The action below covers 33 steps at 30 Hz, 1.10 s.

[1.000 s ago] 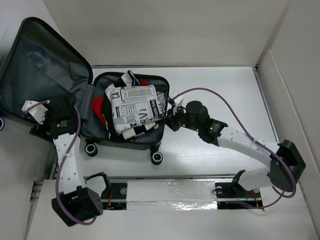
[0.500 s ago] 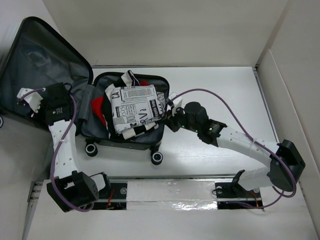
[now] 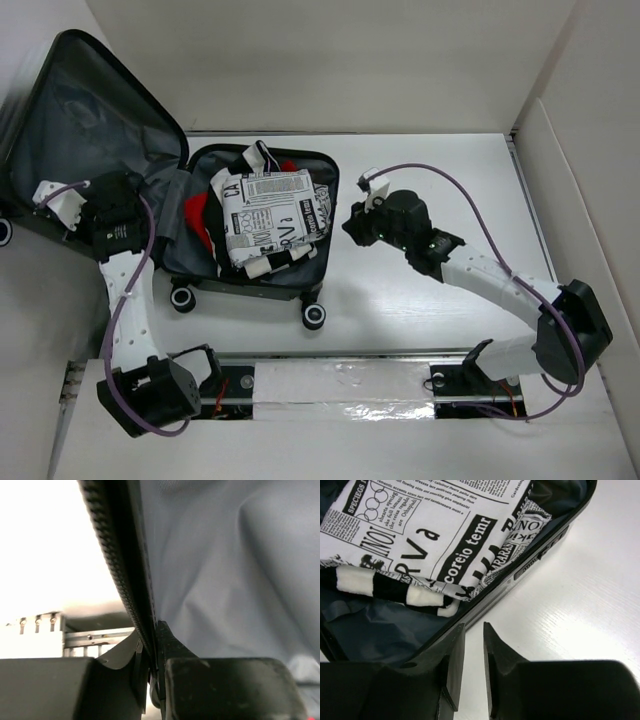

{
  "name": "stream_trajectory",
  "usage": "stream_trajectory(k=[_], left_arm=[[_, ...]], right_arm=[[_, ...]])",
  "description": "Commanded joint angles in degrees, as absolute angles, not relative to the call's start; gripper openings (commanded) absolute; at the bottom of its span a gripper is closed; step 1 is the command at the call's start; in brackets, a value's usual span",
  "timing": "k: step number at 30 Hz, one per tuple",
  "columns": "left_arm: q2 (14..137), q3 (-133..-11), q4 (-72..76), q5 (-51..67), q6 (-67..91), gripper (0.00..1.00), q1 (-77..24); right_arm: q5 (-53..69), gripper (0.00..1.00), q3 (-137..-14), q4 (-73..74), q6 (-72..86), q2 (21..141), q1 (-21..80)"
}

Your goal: Pack the luggage

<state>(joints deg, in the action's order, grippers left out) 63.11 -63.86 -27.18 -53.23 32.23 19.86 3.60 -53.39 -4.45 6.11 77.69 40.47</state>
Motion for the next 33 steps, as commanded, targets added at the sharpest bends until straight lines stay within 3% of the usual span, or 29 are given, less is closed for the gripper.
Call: stream_trajectory(k=[1, 4, 8, 12, 15, 25, 33], left_arm=[[60.91, -66.35, -23.91, -47.55, 30.85, 0.00, 13.65], [58.54, -66.45, -21.72, -47.63, 29.27, 0.00, 8.81], [56.43, -63.64, -16.70, -53.60, 24.44, 0.00, -7.68], [54.94, -62.06, -16.70, -52.84, 25.40, 0.00, -15.80], [51.87, -59.43, -15.39, -48.45, 24.36, 0.00, -17.13], [44.30, -51.59, -7.13, -12.79, 17.23, 0.00, -17.14], [46.50, -49.59, -1.95, -0.36, 17.75, 0.00, -17.14]], right_arm=[[2.64, 0.33, -52.38, -7.73, 8.70, 76.55, 38.50], [3.16, 0.39, -51.33, -9.22, 10.63, 77.69, 36.65], [3.34, 0.46, -51.33, -11.60, 13.27, 80.93, 33.49], [2.64, 0.48, -52.91, -11.87, 15.55, 83.84, 31.64], [1.15, 0.49, -53.43, -13.09, 17.05, 86.55, 29.62], [5.96, 0.45, -61.26, -12.30, 20.13, 100.54, 28.29], [7.47, 0.42, -62.93, -14.41, 20.13, 103.01, 34.62]])
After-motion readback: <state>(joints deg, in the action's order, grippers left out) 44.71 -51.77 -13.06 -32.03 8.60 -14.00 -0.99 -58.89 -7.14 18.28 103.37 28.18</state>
